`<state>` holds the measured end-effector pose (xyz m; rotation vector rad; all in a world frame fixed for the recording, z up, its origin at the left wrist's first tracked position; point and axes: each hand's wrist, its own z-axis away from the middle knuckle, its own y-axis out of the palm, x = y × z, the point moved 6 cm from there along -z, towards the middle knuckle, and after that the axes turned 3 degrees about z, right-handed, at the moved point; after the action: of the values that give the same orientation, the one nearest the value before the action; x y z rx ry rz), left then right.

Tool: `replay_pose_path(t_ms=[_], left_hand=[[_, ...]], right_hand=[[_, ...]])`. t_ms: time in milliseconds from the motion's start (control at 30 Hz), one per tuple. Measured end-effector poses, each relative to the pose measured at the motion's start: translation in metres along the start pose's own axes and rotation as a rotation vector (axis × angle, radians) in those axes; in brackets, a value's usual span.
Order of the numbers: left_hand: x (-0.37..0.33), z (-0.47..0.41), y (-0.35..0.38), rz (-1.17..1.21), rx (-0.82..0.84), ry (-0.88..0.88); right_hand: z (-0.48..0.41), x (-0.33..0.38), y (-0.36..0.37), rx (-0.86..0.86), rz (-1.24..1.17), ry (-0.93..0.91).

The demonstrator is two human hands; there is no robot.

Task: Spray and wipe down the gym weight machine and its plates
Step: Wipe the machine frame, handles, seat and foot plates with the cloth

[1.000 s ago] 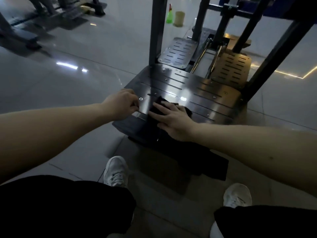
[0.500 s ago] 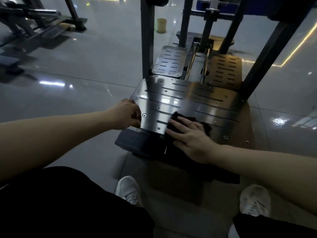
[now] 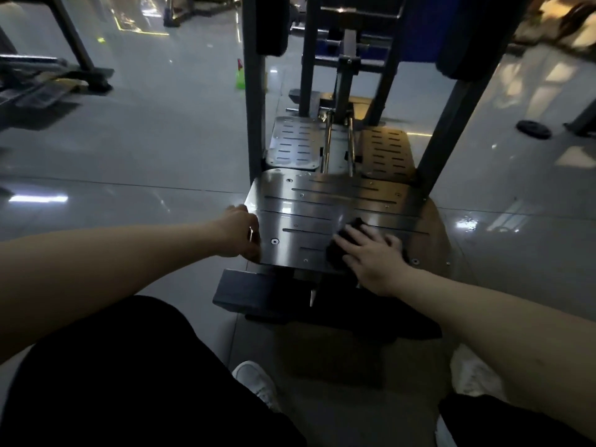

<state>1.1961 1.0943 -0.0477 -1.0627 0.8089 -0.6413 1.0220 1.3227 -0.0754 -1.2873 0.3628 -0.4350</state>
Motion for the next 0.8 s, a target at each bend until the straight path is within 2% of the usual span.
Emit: replay_pose_path(t_ms=[100,233,300,400,533,600,800], left_hand=[[0.004,0.003,0.003,-0.014,-0.03,0.069],[0.012,0.008,0.009,-0.014,-0.034,0.08],[0.01,0.009,0.009,-0.027,-0.025,0.082],[0.006,0.007,0.004,-0.028,-0.034,0.061],[0.001,0.006,0.003,-0.088,0.003,0.054],[0.002,0.002,0.0,-0.082,0.017,0.076],[0.018,-0.009,0.008,0.029,-0.034,0.151]], right_hand=[[0.001,-0.038,0.001,0.08,-0.108,0.243],[-0.004,-0.005,-0.002,0.022,-0.163,0.307],[-0.004,0.038,-0.004,-0.036,-0.119,0.202],[-0.004,0.105,-0.005,-0.042,-0.114,-0.06],[0.003,0.116,-0.01,0.052,-0.062,-0.272],[0.0,0.086,-0.01,0.061,-0.066,-0.196],[-0.046,-0.024,-0.011,0.066,-0.212,0.386]])
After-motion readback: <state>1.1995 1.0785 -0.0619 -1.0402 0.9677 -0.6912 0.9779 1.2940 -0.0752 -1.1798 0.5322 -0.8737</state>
